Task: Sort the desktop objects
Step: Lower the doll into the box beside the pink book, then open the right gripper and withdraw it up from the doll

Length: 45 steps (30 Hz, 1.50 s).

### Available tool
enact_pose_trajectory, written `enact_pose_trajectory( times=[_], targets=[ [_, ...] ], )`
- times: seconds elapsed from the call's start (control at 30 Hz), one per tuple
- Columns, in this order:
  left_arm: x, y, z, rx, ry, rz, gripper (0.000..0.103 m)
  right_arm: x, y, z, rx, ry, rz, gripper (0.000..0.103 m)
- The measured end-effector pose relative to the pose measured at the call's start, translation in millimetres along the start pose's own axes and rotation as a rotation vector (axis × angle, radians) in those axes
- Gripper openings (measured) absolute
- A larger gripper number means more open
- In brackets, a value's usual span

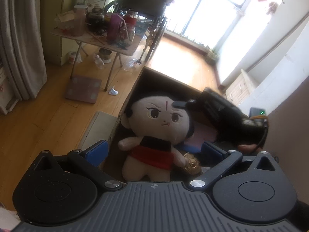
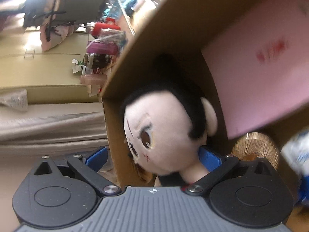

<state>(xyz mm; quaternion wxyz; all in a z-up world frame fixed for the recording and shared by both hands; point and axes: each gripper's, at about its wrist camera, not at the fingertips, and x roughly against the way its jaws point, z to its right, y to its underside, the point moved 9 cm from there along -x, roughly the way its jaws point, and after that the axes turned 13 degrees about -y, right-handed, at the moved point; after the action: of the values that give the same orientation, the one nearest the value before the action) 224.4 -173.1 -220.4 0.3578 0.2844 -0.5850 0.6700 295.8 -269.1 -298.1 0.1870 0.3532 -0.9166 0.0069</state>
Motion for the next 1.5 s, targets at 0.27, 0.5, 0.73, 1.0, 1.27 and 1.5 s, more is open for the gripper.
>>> enact_pose_trajectory(
  times=[0.27, 0.5, 0.73, 1.0, 1.27, 1.5],
  targets=[
    [2.4, 9.4, 2.9, 0.03, -0.012, -0.004, 0.103, -6.1, 18.2, 3.8, 0.01, -0.003, -0.065, 0.102],
    [5.8, 13.2, 6.8, 0.051, -0.018, -0.003, 0.103, 20.8, 18.0, -13.7, 0.112, 0.022, -0.103, 0.102],
    [35.8, 2.6, 14.9, 0.042, -0.031, 0.048, 0.103, 72.8, 26.0, -48.1, 0.24, 0.046, -0.102, 0.102],
    [93.6, -12.9, 25.5, 0.009, -0.048, 0.173, 0.103, 147.6, 56.0, -131.1, 0.555, 0.135, -0.08, 0.103],
    [136.6, -21.9, 16.0, -0.037, -0.26, 0.214, 0.103, 192.5, 120.8, -167.1, 1.029, 0.371, -0.072, 0.103],
    [155.3, -14.2, 22.2, -0.212, -0.458, 0.238, 0.103, 196.8, 156.8, -162.0, 1.159, 0.475, -0.007, 0.103]
  ],
)
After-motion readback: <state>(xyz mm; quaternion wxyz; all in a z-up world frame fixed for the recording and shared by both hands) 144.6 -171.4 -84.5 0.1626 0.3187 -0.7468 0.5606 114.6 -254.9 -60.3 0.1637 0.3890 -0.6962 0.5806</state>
